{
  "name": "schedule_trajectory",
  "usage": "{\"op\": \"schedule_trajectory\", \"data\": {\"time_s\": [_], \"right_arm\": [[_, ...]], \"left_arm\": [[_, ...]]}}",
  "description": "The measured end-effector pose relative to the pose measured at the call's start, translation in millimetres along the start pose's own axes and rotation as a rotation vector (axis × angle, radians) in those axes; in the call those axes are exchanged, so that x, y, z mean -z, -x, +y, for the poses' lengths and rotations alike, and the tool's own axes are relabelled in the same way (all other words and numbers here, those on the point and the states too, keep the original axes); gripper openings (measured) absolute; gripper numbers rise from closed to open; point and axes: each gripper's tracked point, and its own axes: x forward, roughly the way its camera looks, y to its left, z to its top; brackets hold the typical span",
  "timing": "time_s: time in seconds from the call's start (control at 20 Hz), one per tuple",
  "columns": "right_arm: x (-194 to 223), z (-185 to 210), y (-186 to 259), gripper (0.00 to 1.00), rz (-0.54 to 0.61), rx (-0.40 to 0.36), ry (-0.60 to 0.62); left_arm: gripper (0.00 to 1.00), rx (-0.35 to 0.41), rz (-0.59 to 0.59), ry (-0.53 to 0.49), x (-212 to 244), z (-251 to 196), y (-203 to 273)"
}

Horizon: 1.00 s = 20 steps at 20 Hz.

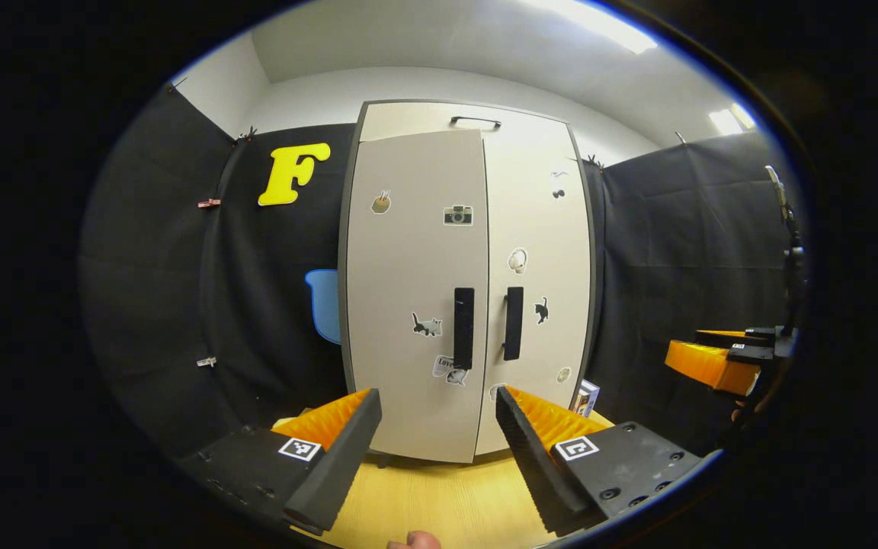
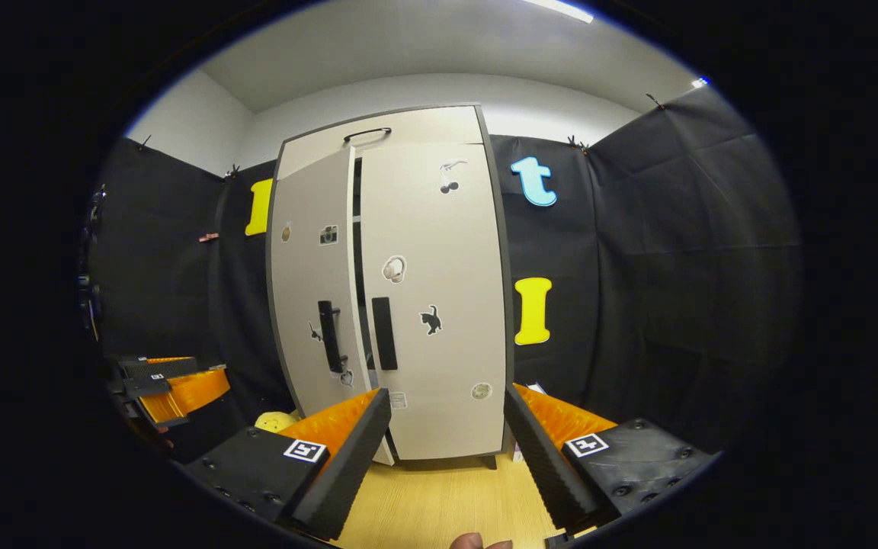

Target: Grab one shoe with the right hand and put it into the shoe cabinet, grab the other shoe with the left hand and put it into the shoe cabinet; then close the right door with the right hand and the left door with the left hand.

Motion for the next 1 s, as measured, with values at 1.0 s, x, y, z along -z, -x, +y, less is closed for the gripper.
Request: {"op": "schedule_trajectory", "data": {"time_s": [1.0], "right_arm": [[1.9,7.3,5.6,0.98,-0.005,-0.013,0.034]], "left_arm": [[0.95,0.003,0.003,0.001,7.2,-0.4,2.5]]}}
